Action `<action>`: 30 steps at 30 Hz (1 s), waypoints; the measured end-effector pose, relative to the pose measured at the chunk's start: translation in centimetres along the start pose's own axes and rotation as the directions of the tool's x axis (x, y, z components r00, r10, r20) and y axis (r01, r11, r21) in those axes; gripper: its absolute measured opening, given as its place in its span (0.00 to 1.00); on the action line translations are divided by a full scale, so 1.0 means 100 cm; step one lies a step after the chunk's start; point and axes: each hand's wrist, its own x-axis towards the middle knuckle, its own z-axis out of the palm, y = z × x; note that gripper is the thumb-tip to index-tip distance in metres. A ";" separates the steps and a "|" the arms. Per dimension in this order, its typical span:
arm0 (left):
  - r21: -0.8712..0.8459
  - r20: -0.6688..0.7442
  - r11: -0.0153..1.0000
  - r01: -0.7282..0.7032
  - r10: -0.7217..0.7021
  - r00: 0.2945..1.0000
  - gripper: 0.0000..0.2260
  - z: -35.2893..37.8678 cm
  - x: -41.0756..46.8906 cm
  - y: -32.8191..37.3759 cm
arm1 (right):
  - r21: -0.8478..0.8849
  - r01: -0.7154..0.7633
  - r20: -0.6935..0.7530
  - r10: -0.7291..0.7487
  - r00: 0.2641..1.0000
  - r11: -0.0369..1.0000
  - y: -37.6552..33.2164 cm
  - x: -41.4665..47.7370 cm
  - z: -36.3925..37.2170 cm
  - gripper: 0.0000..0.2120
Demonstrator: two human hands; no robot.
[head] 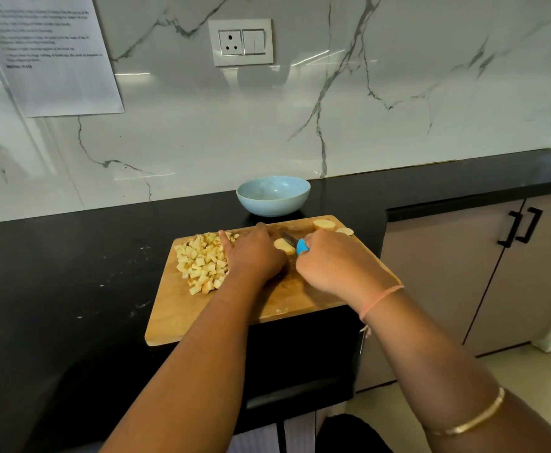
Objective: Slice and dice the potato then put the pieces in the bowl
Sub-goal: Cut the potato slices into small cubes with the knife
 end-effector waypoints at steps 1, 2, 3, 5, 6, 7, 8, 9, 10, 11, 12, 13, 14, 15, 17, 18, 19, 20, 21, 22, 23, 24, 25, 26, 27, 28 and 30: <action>-0.006 -0.008 1.000 0.004 -0.004 1.000 0.17 0.000 0.000 0.001 | -0.005 -0.008 0.007 0.008 1.000 1.000 -0.001 0.003 0.002 0.17; -0.010 -0.010 1.000 0.008 -0.009 1.000 0.17 0.000 0.000 0.001 | -0.009 -0.012 0.015 0.012 1.000 1.000 -0.001 0.005 0.004 0.16; -0.011 -0.010 1.000 0.013 -0.013 1.000 0.17 0.000 -0.001 0.002 | -0.012 -0.015 0.027 0.015 1.000 1.000 -0.002 0.006 0.005 0.15; -0.021 -0.017 1.000 0.019 -0.019 1.000 0.17 0.001 -0.001 0.002 | -0.019 -0.012 0.050 0.013 0.999 1.000 -0.002 0.005 0.003 0.13; -0.029 -0.021 0.999 0.021 -0.022 1.000 0.17 0.000 -0.002 0.002 | -0.023 -0.007 0.061 0.008 0.998 1.000 -0.002 0.002 0.002 0.13; -0.034 -0.023 0.999 0.023 -0.024 0.999 0.16 0.000 -0.002 0.002 | -0.027 0.001 0.069 0.001 0.998 1.000 -0.001 -0.003 0.000 0.13; -0.041 -0.022 0.999 0.025 -0.026 0.999 0.16 0.000 -0.002 0.002 | -0.034 0.009 0.075 -0.006 0.997 0.999 0.001 -0.009 -0.001 0.12; -0.052 -0.020 0.998 0.023 -0.024 1.000 0.16 0.000 -0.002 0.002 | -0.040 0.018 0.077 -0.014 0.997 0.999 0.003 -0.016 -0.002 0.13; -0.065 -0.020 0.998 0.019 -0.021 1.000 0.15 0.000 -0.003 0.002 | -0.046 0.027 0.077 -0.023 0.997 0.999 0.006 -0.024 -0.002 0.13; -0.078 -0.022 0.997 0.015 -0.017 1.000 0.15 -0.001 -0.002 0.002 | -0.049 0.033 0.082 -0.029 0.996 0.998 0.008 -0.030 -0.003 0.14; -0.087 -0.024 0.996 0.012 -0.014 1.000 0.14 -0.001 -0.002 0.001 | -0.049 0.032 0.089 -0.028 0.996 0.998 0.010 -0.036 -0.004 0.15; -0.092 -0.026 0.996 0.009 -0.012 1.000 0.14 -0.001 -0.002 0.001 | -0.045 0.023 0.095 -0.019 0.995 0.999 0.012 -0.039 -0.005 0.17; -0.096 -0.026 0.995 0.008 -0.011 1.000 0.14 -0.001 -0.002 0.000 | -0.042 0.014 0.095 -0.010 0.995 0.999 0.014 -0.042 -0.008 0.18; -0.100 -0.023 0.995 0.009 -0.011 1.000 0.14 0.000 -0.001 0.000 | -0.036 0.008 0.084 -0.005 0.996 0.999 0.015 -0.043 -0.010 0.19; -0.111 -0.010 0.994 0.016 -0.017 1.000 0.13 -0.001 0.000 -0.001 | -0.014 0.011 0.047 -0.010 0.999 1.000 0.014 -0.042 -0.014 0.18; -0.114 -0.009 0.993 0.024 -0.025 1.000 0.13 -0.001 0.001 -0.001 | -0.003 0.018 0.031 -0.017 0.999 1.000 0.012 -0.040 -0.015 0.18; -0.112 -0.010 0.993 0.032 -0.034 0.999 0.12 -0.001 0.001 -0.002 | 0.006 0.024 0.019 -0.025 1.000 1.000 0.010 -0.036 -0.015 0.18; -0.108 -0.014 0.993 0.038 -0.040 0.999 0.12 -0.001 0.001 -0.002 | 0.011 0.027 0.013 -0.027 1.000 1.000 0.007 -0.031 -0.014 0.18; -0.105 -0.021 0.994 0.038 -0.041 0.999 0.12 -0.001 0.002 -0.002 | 0.015 0.027 0.008 -0.027 1.000 1.000 0.003 -0.025 -0.012 0.19; -0.107 -0.028 0.994 0.036 -0.039 0.999 0.12 0.000 0.002 -0.002 | 0.016 0.024 0.002 -0.024 1.000 1.000 0.001 -0.018 -0.009 0.19; -0.112 -0.034 0.993 0.034 -0.038 0.999 0.11 0.000 0.002 -0.002 | 0.018 0.020 -0.002 -0.020 1.000 1.000 -0.001 -0.011 -0.006 0.19; -0.119 -0.036 0.992 0.035 -0.039 0.999 0.11 0.001 0.002 -0.002 | 0.018 0.013 0.000 -0.013 1.000 1.000 -0.002 -0.005 -0.002 0.19; -0.124 -0.039 0.992 0.036 -0.041 0.998 0.11 0.001 0.002 -0.002 | 0.014 0.007 0.008 -0.007 1.000 1.000 -0.002 0.000 0.002 0.18; -0.125 -0.041 0.991 0.036 -0.042 0.998 0.11 0.002 0.001 -0.003 | 0.007 0.000 0.022 0.000 1.000 1.000 -0.003 0.003 0.006 0.18; -0.126 -0.045 0.991 0.036 -0.042 0.998 0.11 0.001 0.001 -0.003 | -0.001 -0.004 0.035 0.004 0.999 1.000 -0.003 0.005 0.008 0.16; -0.126 -0.044 0.991 0.038 -0.044 0.998 0.11 0.001 0.001 -0.003 | -0.005 -0.008 0.043 0.008 0.999 1.000 -0.003 0.007 0.012 0.15; -0.129 -0.043 0.991 0.044 -0.050 0.998 0.12 0.001 0.000 -0.002 | -0.011 -0.012 0.047 0.012 0.999 1.000 -0.003 0.006 0.015 0.12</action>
